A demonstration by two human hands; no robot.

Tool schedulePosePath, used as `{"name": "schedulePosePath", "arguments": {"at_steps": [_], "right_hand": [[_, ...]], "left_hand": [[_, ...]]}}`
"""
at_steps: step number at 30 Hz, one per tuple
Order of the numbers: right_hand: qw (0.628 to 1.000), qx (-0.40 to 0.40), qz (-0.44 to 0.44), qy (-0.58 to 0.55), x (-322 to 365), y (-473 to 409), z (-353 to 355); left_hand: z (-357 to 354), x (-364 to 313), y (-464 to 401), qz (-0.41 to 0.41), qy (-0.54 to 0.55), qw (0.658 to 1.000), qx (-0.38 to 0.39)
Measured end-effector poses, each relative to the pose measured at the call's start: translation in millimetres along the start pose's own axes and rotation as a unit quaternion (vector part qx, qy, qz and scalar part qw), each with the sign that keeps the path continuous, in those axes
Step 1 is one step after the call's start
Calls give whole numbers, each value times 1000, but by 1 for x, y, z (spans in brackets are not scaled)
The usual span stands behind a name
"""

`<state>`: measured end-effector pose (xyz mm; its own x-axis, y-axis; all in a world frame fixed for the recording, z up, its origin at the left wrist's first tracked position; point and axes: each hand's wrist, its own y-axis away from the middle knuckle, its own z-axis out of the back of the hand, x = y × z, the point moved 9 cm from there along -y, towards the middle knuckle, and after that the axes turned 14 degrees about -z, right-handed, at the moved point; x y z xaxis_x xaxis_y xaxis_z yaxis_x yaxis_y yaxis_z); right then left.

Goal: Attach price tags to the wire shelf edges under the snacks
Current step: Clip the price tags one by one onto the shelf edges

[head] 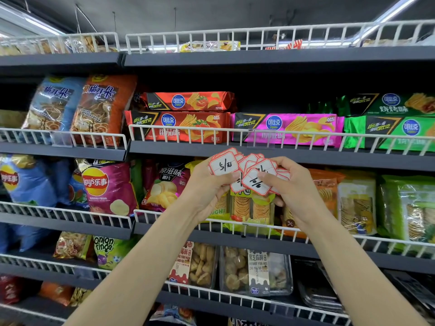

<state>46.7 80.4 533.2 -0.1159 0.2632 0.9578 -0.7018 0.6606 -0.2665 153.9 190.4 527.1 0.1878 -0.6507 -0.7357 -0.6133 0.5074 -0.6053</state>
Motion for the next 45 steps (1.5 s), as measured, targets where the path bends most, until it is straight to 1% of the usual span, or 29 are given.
{"name": "schedulePosePath", "arguments": {"at_steps": [3,7,12,19,23,25,28,31,34,39,43,45], "right_hand": [[1000,5,-6,0,-1,1,-2],[999,13,-9,-46,-4,1,1],[990,41,-40,-130,-10,2,8],[983,54,-42,-168,-6,6,7],[977,64,-38,-199,-3,10,8],[981,61,-33,-183,-3,9,9],[994,48,-17,-97,-3,8,2],[999,40,-15,-32,-3,8,-8],[999,29,-16,-20,0,9,-11],[999,6,-27,-17,-3,7,-5],[999,11,-16,-29,-3,9,-1],[1000,7,-11,-26,-4,9,2]], "left_hand": [[-2,2,2,6,-6,1000,7],[0,2,4,2,-21,1000,14],[11,-3,3,2,25,1000,-10],[18,-7,2,-6,22,999,-36],[21,-14,2,-27,42,998,-28],[19,-14,2,-26,58,998,-23],[8,-13,3,-21,64,998,-1],[-5,-10,5,-13,59,998,17],[-11,-4,5,-4,61,998,17],[-14,1,8,30,123,992,-1],[-4,-3,4,-6,34,999,-13],[2,-4,2,-10,11,1000,-24]]}}
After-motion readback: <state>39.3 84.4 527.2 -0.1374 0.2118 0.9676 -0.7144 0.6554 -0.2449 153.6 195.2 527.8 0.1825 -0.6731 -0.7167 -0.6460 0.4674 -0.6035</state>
